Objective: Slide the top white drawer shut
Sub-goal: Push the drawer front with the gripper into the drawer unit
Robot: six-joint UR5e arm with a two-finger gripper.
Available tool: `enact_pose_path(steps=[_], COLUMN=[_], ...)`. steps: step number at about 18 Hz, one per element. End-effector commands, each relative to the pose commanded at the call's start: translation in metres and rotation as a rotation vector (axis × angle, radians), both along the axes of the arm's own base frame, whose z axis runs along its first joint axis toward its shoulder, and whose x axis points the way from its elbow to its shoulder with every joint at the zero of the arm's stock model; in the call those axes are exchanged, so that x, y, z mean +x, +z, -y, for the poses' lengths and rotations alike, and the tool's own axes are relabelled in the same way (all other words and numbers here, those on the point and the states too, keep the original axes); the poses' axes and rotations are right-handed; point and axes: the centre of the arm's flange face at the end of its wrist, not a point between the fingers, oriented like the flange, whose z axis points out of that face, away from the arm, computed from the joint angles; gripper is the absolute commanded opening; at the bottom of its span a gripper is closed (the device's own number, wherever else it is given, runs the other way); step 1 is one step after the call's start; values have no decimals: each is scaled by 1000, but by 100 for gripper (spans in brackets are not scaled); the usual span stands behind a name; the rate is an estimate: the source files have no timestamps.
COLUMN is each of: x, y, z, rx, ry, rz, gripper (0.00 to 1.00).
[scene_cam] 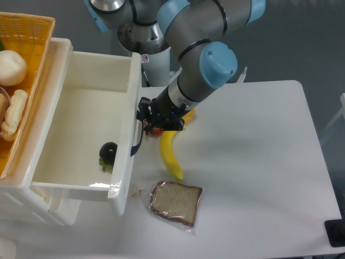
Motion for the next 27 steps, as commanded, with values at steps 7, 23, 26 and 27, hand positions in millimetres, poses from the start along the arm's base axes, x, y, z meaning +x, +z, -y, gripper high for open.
enact_pose_path(steps=[7, 23, 26, 27], x=[16, 78, 90, 93], y=[0, 7, 6, 7], z=[-11, -46, -52, -54], rx=[12, 43, 33, 31], ry=[-17, -82, -91, -93], rz=[17, 57, 61, 61], gripper=[0, 0, 0, 0])
